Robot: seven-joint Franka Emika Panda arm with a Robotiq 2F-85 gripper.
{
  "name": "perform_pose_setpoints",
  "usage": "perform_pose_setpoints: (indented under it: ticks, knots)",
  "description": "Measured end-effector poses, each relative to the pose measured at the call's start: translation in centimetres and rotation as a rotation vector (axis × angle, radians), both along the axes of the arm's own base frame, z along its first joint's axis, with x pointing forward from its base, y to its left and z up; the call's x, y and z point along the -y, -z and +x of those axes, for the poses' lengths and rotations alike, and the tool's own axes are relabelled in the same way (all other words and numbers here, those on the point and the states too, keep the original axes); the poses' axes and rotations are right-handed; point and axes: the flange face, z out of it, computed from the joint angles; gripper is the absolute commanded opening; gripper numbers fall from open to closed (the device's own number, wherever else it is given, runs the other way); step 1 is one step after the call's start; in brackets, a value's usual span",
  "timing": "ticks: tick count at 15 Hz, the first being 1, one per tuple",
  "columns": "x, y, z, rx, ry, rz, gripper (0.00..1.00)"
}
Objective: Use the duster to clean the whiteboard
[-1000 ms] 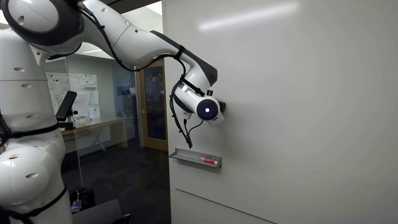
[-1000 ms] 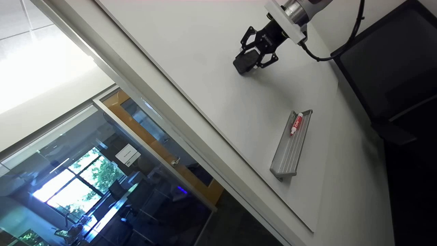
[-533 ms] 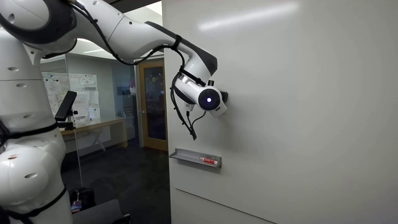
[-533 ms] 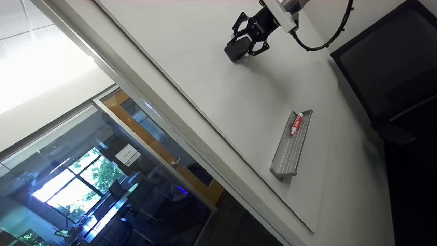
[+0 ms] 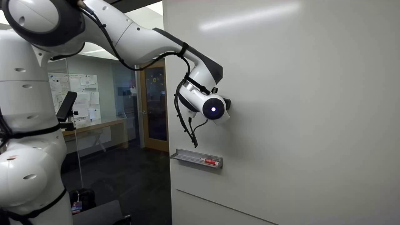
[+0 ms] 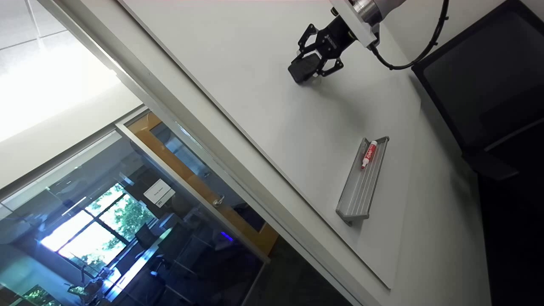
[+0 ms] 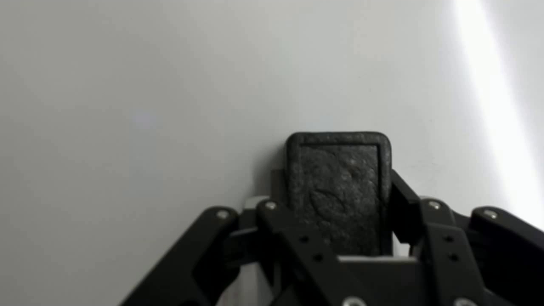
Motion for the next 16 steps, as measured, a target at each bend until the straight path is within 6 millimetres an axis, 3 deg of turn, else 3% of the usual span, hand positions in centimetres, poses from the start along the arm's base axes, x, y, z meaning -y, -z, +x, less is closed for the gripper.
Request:
perform_pose_setpoints:
  ticks: [12,16]
  knots:
    - [-0.5,8.4,0.2,-0.155,-0.117,-0.036,0.32]
    - [-0.3,8.8,-0.3,-0.194,-0.1,-0.173,0.32]
